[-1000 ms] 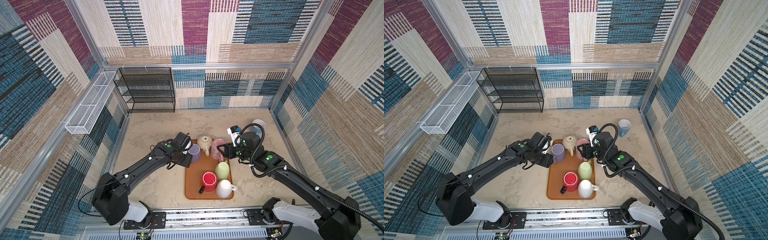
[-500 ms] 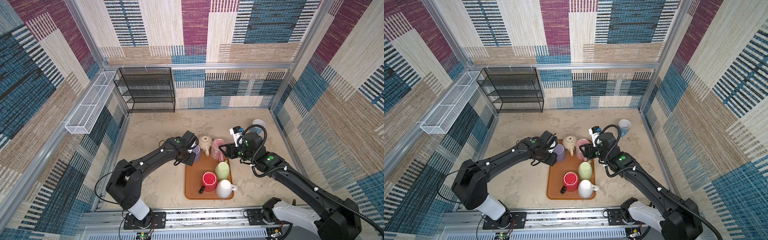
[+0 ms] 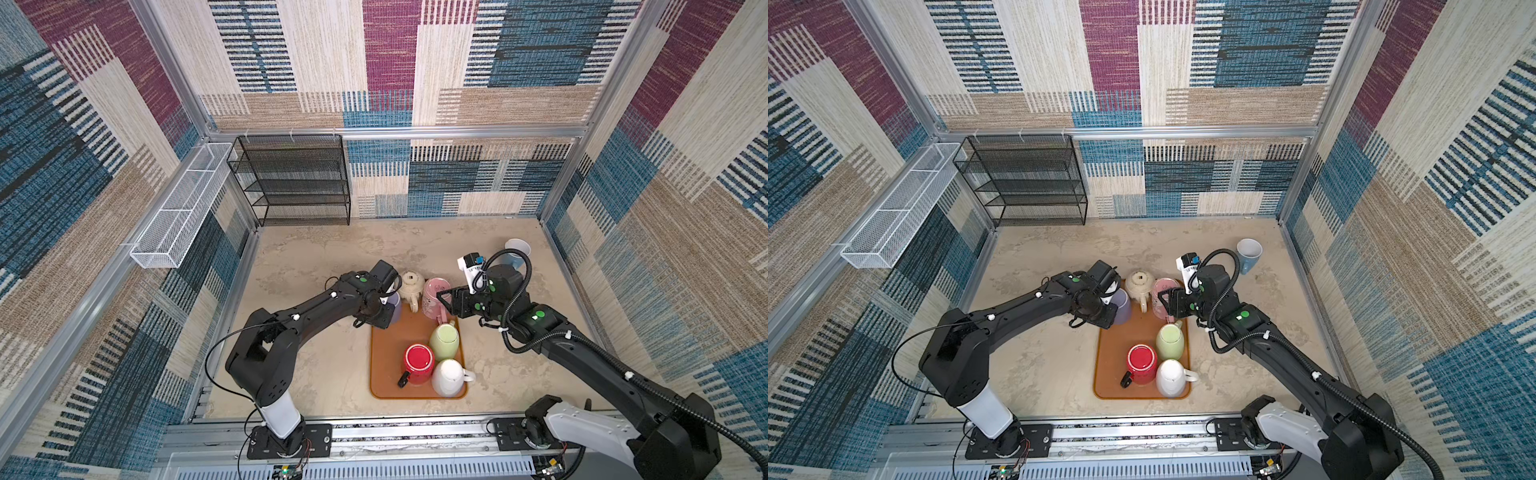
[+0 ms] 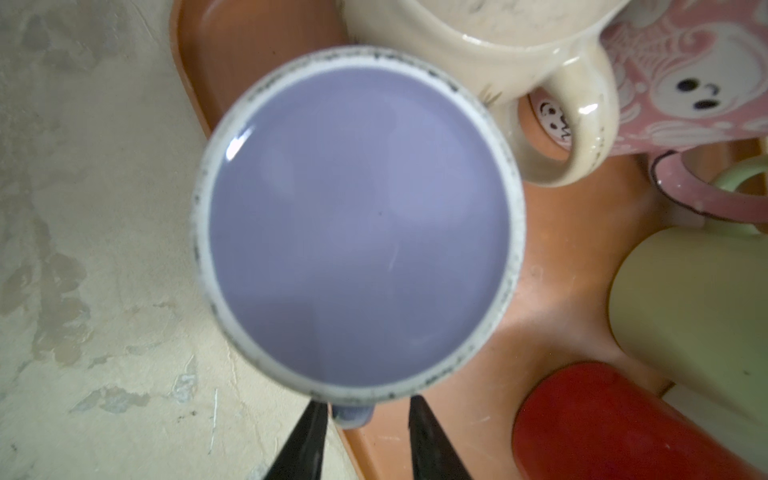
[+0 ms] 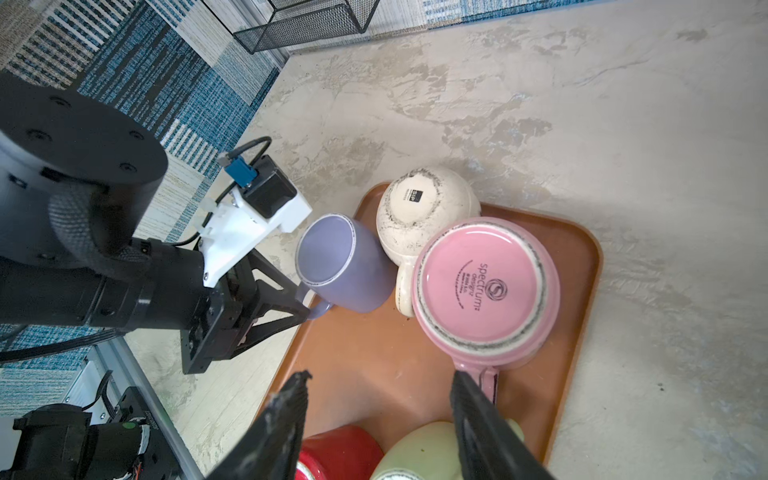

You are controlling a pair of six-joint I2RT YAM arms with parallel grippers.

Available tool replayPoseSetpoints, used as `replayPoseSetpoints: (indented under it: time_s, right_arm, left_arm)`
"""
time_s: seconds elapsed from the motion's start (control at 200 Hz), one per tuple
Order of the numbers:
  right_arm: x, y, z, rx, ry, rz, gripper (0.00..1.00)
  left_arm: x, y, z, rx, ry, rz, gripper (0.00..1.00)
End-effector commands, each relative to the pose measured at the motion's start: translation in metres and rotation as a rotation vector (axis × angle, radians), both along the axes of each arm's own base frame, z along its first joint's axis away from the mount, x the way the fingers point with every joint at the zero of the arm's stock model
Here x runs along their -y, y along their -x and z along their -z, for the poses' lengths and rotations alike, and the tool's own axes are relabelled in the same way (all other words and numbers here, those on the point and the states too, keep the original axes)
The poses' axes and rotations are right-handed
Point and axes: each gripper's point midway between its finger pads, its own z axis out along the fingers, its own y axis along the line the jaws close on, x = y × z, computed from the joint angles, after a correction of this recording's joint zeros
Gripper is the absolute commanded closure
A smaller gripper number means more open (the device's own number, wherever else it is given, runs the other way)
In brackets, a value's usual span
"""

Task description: Turn the mug right side up

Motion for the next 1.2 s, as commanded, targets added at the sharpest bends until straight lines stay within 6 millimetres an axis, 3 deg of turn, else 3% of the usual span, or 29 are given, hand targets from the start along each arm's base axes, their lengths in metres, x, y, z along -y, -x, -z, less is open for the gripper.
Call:
replayPoseSetpoints:
  time_s: [0.0,0.461,1.192]
  right_arm:
    - [-0.004,-0.004,-0.009,0.038,-0.014,-0.017,0.42]
    - [-0.004,-0.005,-0.007,0.041,-0.016,-0.024,0.42]
    - [-0.003,-0.004,-0.012,0.044,-0.018,-0.029,0.42]
  left_arm:
    - [0.002,-0.006,-0.002,0.017,-0.002,0.005,0.65]
    - [-0.002,-0.013,0.0,0.043,-0.039,-0.002,0.73]
    - [0.0,-0.016,0.009,0.028,-0.059,0.003,0.74]
